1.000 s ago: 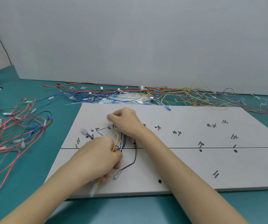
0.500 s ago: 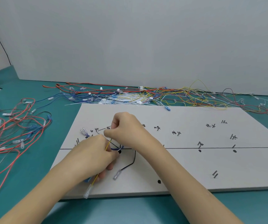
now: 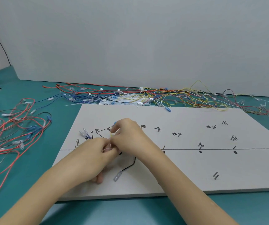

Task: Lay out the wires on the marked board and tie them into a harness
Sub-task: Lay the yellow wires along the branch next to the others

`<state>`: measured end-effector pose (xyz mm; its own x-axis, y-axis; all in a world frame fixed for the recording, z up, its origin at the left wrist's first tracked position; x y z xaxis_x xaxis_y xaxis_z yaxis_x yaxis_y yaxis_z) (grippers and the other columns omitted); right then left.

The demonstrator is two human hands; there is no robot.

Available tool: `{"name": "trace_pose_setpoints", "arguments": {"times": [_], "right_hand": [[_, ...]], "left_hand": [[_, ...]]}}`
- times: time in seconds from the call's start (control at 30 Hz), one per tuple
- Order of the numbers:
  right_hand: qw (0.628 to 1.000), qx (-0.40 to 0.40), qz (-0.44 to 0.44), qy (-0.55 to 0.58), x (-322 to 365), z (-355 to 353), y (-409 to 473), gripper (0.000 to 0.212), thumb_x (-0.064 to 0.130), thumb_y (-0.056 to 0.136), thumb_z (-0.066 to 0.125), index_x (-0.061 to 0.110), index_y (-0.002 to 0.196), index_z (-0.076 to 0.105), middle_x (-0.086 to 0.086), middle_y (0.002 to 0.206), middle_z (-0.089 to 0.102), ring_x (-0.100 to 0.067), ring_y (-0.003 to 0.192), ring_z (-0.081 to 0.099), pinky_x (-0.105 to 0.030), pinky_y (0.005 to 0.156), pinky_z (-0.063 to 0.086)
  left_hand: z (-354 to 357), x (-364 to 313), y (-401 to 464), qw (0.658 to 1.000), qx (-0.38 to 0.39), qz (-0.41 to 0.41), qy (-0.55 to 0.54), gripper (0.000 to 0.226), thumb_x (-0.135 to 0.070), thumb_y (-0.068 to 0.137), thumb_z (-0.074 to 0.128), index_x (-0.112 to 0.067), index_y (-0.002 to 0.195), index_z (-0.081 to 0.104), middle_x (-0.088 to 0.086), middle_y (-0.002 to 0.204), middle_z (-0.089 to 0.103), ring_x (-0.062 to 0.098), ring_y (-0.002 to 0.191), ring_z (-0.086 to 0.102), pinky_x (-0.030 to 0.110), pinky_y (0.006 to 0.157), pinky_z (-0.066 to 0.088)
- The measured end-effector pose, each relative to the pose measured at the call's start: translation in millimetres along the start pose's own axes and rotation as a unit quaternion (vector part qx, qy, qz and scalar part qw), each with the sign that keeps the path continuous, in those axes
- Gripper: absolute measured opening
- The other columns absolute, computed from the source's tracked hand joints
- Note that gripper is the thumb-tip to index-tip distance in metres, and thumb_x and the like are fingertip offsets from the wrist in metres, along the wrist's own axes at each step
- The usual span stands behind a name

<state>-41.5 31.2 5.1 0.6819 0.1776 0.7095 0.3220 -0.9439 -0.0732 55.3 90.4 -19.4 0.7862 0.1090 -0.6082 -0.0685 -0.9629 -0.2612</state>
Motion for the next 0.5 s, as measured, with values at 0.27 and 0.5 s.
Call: {"name": "trace_pose_setpoints", "arguments": {"times": [0.27,0.5], "right_hand": [[0.998,0.027,0.010,0.065,-7.0,-1.6,-1.3,0.019,0.008,0.085,0.069,0.007,0.103,0.065,-0.009,0.093,0.070,-0.010,0.057,0.065,-0.014,0.051,0.046],[0.992,0.050,0.007,0.112,-7.0,-1.4,-8.0,0.015,0.005,0.089,0.064,0.004,0.105,0.061,-0.016,0.095,0.068,-0.013,0.058,0.064,-0.010,0.049,0.045]], "left_hand": [[-16.2,1.5,1.0,0.993,-0.004,0.006,-0.120,0.026,-0.025,0.096,0.047,-0.007,0.078,0.053,0.007,0.064,0.062,0.030,0.045,0.064,0.028,0.040,0.045],[-67.5,8.3,-1.9,0.972,-0.172,0.066,-0.143,0.024,-0.022,0.084,0.073,-0.012,0.062,0.071,0.008,0.049,0.062,0.014,0.042,0.061,0.017,0.043,0.048]]}}
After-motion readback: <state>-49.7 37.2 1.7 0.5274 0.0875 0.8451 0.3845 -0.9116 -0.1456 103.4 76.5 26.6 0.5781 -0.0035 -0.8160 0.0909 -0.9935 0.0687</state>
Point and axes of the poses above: each hand's wrist, its own y-axis towards the middle knuckle, its own z-axis out of the palm, x = y × z, the point moved 7 cm from there along y, towards the middle knuckle
